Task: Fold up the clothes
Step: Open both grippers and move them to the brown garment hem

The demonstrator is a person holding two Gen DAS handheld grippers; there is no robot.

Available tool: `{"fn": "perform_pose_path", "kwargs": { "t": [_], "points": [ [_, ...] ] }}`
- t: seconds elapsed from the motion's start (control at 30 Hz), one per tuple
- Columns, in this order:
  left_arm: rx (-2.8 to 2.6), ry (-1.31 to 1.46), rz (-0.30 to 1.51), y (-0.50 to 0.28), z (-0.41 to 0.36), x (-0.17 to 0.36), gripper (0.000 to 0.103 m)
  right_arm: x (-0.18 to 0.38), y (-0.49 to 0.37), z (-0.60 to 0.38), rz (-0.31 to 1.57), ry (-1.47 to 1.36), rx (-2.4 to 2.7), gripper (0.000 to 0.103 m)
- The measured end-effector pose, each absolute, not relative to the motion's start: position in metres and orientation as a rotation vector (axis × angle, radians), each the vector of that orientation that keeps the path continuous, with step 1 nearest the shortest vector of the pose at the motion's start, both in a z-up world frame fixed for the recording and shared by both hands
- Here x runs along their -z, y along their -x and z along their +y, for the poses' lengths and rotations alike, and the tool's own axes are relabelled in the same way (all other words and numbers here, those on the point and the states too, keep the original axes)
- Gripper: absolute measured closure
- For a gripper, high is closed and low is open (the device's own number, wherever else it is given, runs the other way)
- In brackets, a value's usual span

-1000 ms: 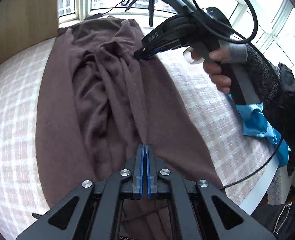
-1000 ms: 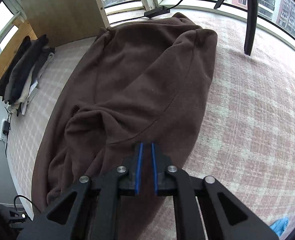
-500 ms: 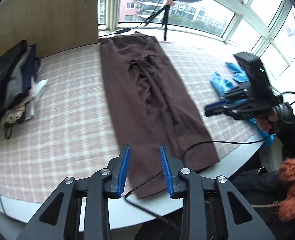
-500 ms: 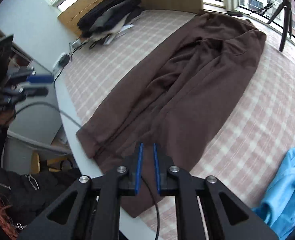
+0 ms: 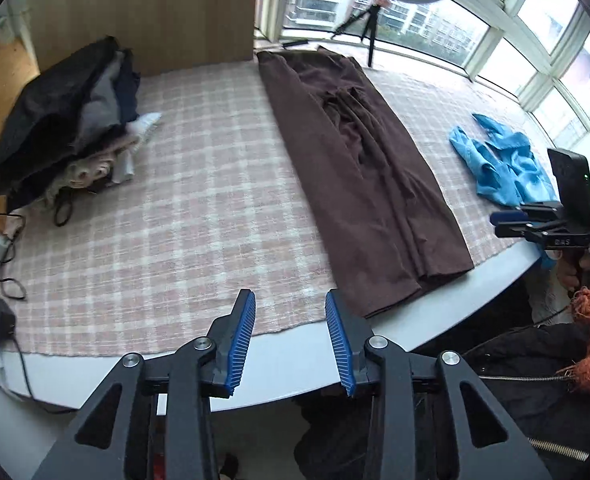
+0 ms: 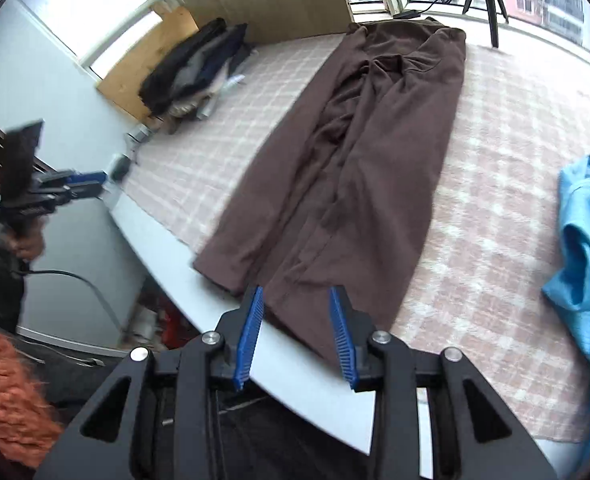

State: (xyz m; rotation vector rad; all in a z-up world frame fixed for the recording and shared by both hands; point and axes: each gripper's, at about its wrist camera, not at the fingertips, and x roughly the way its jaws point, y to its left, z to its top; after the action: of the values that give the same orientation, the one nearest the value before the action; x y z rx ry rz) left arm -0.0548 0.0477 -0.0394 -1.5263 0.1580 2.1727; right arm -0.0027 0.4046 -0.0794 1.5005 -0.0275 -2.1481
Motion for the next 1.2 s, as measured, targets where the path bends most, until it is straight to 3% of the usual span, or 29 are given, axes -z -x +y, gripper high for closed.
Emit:
{"fn": "perform_pose_path", "kwargs": {
  "t": [0.17, 0.27, 0.37, 0.5, 0.57, 0.73, 0.83, 0.93, 1.07, 1.17, 1.2],
  "points": [
    [-1.908, 1.453, 0.113, 0.048, 0.098, 0.082, 0.069, 0.128, -0.004, 0.345, 0.251, -1.543, 2.097, 0.069],
    [-1.813, 1.395, 0.178, 0.041, 0.129, 0.099, 0.069, 0.146, -0.011, 0.326, 0.404, -1.551, 2.129, 0.069],
    [-1.751, 1.383, 0.221, 0.039, 0.151, 0.111, 0.069, 0.152, -0.009, 0.324, 0.458, -1.559, 2.149, 0.07],
    [-1.717, 1.392, 0.201, 0.042, 0.159, 0.117, 0.069, 0.149, -0.006, 0.328, 0.497, -1.546, 2.147, 0.091],
    [-1.72, 1.389, 0.203, 0.043, 0.158, 0.116, 0.069, 0.143, -0.006, 0.333, 0.514, -1.559, 2.121, 0.093],
    [-1.72, 1.366, 0.196, 0.043, 0.163, 0.114, 0.069, 0.124, -0.013, 0.336, 0.633, -1.532, 2.013, 0.093],
    [-1.723, 1.373, 0.185, 0.047, 0.17, 0.121, 0.068, 0.141, -0.013, 0.321, 0.752, -1.535, 1.938, 0.092],
    [-1.731, 1.401, 0.197, 0.053, 0.175, 0.13, 0.068, 0.149, -0.017, 0.312, 0.841, -1.54, 1.857, 0.085],
    [-1.781, 1.423, 0.172, 0.055, 0.158, 0.12, 0.068, 0.118, -0.019, 0.333, 0.688, -1.553, 1.845, 0.079],
    [-1.906, 1.459, 0.18, 0.058, 0.123, 0.11, 0.066, 0.085, -0.008, 0.379, 0.383, -1.538, 2.047, 0.055],
    [-1.925, 1.488, 0.172, 0.061, 0.113, 0.112, 0.066, 0.085, -0.002, 0.396, 0.296, -1.567, 2.127, 0.055]
  ]
}}
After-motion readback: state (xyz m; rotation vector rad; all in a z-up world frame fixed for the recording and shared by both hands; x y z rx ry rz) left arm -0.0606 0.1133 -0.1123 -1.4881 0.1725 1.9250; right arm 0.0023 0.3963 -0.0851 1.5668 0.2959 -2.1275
